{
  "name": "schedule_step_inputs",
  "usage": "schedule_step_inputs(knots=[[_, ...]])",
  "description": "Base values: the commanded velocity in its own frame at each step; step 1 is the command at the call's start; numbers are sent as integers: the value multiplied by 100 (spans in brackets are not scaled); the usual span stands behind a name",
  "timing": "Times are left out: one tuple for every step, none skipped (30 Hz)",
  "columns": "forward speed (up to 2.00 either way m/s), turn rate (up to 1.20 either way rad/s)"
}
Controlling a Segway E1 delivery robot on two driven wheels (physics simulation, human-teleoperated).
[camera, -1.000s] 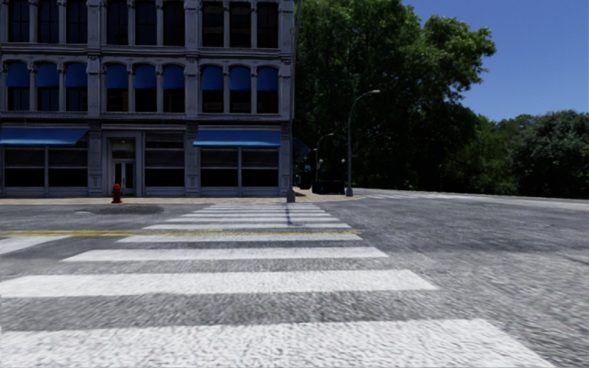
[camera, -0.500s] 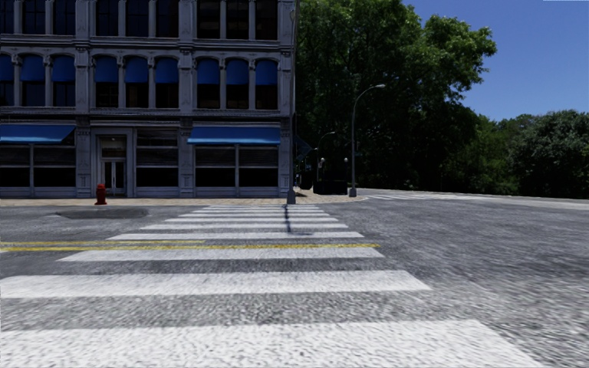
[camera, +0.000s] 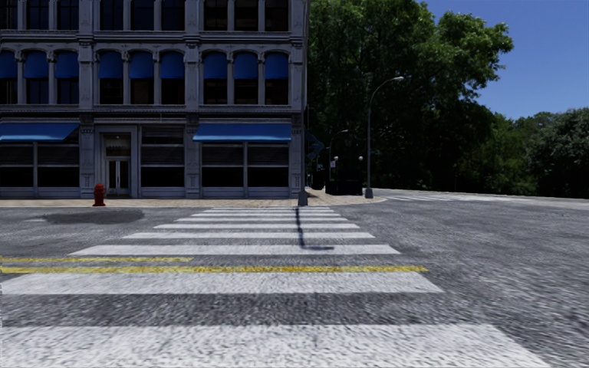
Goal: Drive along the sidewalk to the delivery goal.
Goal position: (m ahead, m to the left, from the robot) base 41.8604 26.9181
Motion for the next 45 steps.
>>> schedule_step_inputs(knots=[[200,0],[200,0],[200,0],[200,0],[200,0],[200,0],[200,0],[200,0],[200,0],[200,0],[200,0],[200,0],[200,0],[200,0],[200,0],[200,0],[200,0],[200,29],[200,34],[200,35],[200,0],[200,0],[200,0],[200,0],[200,0],[200,0],[200,0],[200,0],[200,0],[200,0],[200,0],[200,0],[200,0],[200,0],[200,0],[200,0],[200,0],[200,0],[200,0],[200,0],[200,0],[200,0],[200,0],[200,0],[200,0]])
